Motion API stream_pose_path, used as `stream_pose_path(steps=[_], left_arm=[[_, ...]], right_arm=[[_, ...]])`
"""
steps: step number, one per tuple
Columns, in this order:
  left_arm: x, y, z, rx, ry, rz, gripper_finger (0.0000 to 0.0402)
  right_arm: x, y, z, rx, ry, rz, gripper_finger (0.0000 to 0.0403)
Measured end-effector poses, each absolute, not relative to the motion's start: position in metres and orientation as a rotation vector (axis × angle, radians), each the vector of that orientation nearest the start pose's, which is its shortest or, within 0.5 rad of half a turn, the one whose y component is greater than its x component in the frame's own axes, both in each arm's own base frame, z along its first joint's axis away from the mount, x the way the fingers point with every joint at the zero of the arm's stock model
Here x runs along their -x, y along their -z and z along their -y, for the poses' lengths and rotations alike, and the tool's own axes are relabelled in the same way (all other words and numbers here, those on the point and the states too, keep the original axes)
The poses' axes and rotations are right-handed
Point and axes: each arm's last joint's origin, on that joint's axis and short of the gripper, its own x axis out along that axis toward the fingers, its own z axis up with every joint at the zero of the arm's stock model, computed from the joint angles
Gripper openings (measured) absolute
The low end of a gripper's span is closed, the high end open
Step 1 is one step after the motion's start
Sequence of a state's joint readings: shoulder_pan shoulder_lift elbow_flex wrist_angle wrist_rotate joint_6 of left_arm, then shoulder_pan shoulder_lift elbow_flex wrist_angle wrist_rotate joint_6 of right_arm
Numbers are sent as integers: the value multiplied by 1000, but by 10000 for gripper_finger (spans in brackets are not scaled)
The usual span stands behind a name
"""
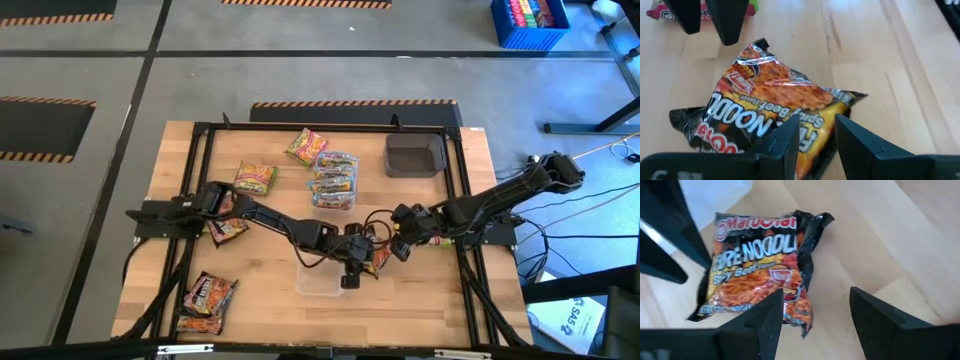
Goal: Sort Maruchan noodles
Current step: Put the black noodle pack into the bottom transparent bin
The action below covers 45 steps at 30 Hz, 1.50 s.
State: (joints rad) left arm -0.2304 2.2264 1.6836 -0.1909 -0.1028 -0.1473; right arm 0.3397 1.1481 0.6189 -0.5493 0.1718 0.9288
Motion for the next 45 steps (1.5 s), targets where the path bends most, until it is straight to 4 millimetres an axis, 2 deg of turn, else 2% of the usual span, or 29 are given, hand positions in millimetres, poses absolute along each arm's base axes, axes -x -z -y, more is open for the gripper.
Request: stream_pose_path(steps=[3,6,11,14,21,26,35,42,45], left_arm=[[-478,-173,116,-5,56,-743,117],[-475,-172,122,-39,65,-758,117],[-471,-162,119,-48,59,-794,117],[-470,-158,114,-47,49,-806,117],[-469,-155,112,-47,45,-814,117],[-469,-155,111,-57,49,-814,117],[-471,-155,105,-82,56,-812,117],[-472,-155,100,-81,47,-814,117],[-472,-155,100,-81,47,-815,117]], right_arm=[[-191,-189,-63,-575,288,-1014,220],[-191,-187,-63,-578,278,-1012,255],[-184,-164,-54,-583,293,-1021,316],[-184,-150,-46,-635,243,-987,330],[-182,-130,-28,-802,145,-910,324],[-179,-120,-28,-877,116,-883,321],[-195,-108,-32,-947,58,-847,321],[-205,-105,-34,-964,-28,-786,320],[-208,-106,-35,-954,-60,-771,308]])
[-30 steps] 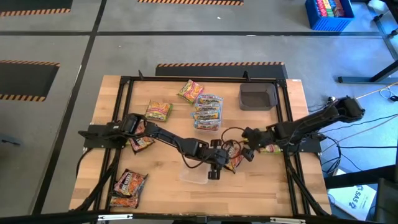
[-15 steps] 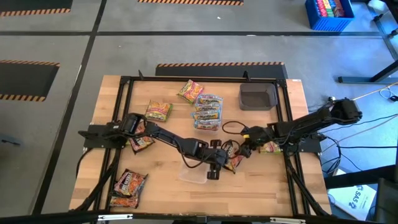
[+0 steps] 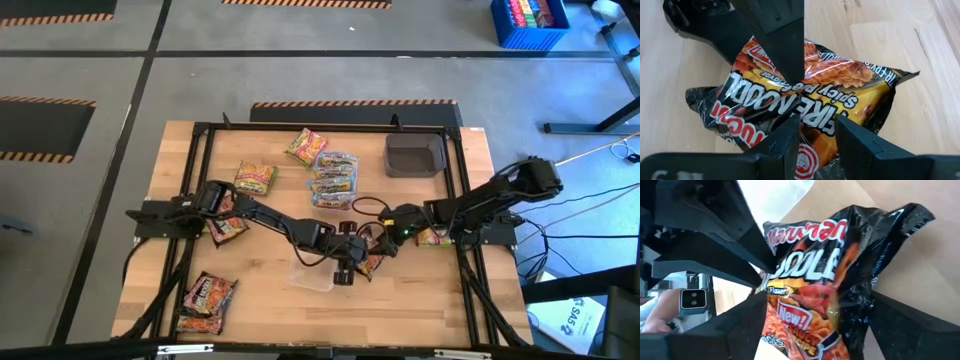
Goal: Sort Maruchan noodles
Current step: Put the black noodle pack into the bottom transparent bin
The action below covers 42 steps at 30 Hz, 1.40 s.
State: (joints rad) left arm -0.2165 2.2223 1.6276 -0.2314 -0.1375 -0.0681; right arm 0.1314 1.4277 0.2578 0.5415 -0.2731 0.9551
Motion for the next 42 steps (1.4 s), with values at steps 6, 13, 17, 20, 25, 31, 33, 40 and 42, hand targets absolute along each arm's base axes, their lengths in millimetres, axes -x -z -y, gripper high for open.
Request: stream_pose_path(steps=[6,13,17,20,25,31,33,40,42], left_arm=[[-472,-155,100,-82,44,-811,117],[-472,-157,102,-82,52,-807,117],[-471,-170,106,-85,92,-777,117],[-464,-189,107,-93,104,-772,117],[-441,-231,113,-160,73,-776,117],[-412,-267,120,-245,-10,-783,117],[-400,-272,125,-261,-8,-778,117],[-347,-263,125,-203,35,-652,117],[-331,-261,121,-169,41,-571,117]], right_arm=[[-209,-108,-35,-931,-54,-754,234],[-209,-108,-38,-887,-81,-758,134],[-210,-110,-40,-895,-156,-773,97],[-209,-112,-42,-908,-207,-793,79],[-204,-120,-47,-927,-250,-813,67],[-194,-134,-59,-920,-306,-807,66],[-192,-142,-64,-906,-331,-766,66],[-190,-170,-79,-727,-276,-500,65],[-194,-180,-84,-643,-249,-424,65]])
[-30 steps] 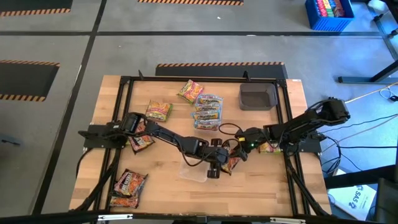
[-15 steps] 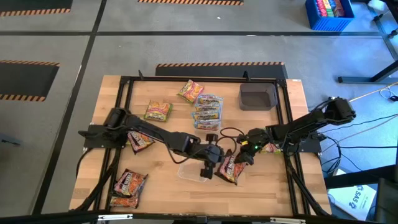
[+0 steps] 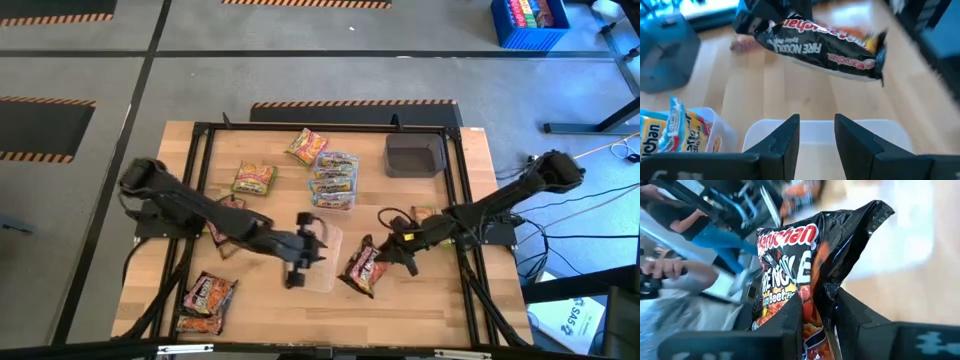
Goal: Sort Maruchan noodles
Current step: Put the black noodle pack into the bottom transparent bin
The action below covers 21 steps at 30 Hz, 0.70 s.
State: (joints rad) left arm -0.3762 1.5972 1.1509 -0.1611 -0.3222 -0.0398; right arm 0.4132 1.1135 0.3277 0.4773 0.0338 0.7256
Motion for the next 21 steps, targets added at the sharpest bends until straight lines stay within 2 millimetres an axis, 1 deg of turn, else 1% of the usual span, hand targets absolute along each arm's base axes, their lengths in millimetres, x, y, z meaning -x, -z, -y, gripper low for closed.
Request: stream_pose_path(steps=[4,8,12,14,18,21], left_arm=[[-302,-269,110,-95,51,-400,117],[-285,-275,103,-61,66,-305,117],[-282,-283,101,-50,49,-266,118],[-284,-287,98,-62,37,-251,125],[-287,-293,92,-59,28,-243,160],[-289,-294,86,-5,22,-257,192]], right_arm=[[-203,-199,-92,-471,-146,-300,65],[-213,-213,-102,-274,-35,-219,65],[-229,-218,-108,-116,53,-203,65],[-237,-218,-111,-50,93,-206,65],[-257,-220,-119,66,166,-211,64],[-269,-224,-125,106,200,-205,64]])
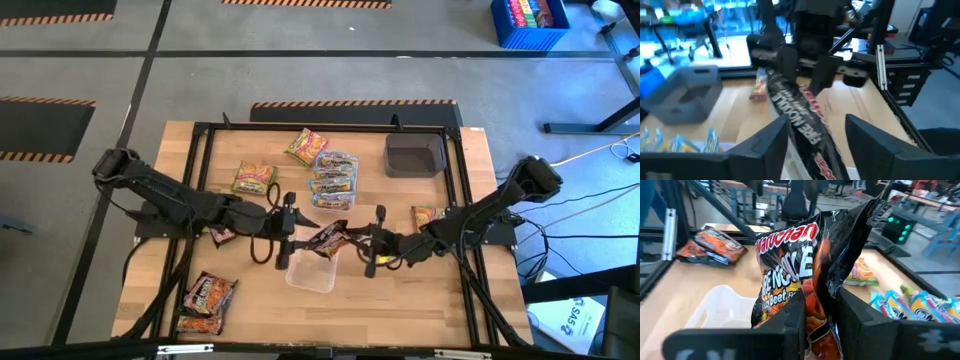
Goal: Sort Maruchan noodles
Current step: Put the black noodle pack into the bottom transparent bin
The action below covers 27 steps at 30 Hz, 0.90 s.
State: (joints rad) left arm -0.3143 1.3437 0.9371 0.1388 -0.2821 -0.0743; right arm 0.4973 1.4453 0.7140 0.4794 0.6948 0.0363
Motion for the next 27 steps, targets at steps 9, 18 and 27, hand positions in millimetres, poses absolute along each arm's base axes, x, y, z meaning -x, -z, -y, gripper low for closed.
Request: stream_pose_path(steps=[9,18,27], left_arm=[[-292,-278,71,107,14,-403,236],[-291,-279,75,126,90,-405,235],[-300,-267,67,130,1,-435,234]], right_arm=[[-282,-230,-130,157,268,-198,64],[-284,-229,-128,155,279,-197,64],[-290,-230,-123,144,270,-170,64]])
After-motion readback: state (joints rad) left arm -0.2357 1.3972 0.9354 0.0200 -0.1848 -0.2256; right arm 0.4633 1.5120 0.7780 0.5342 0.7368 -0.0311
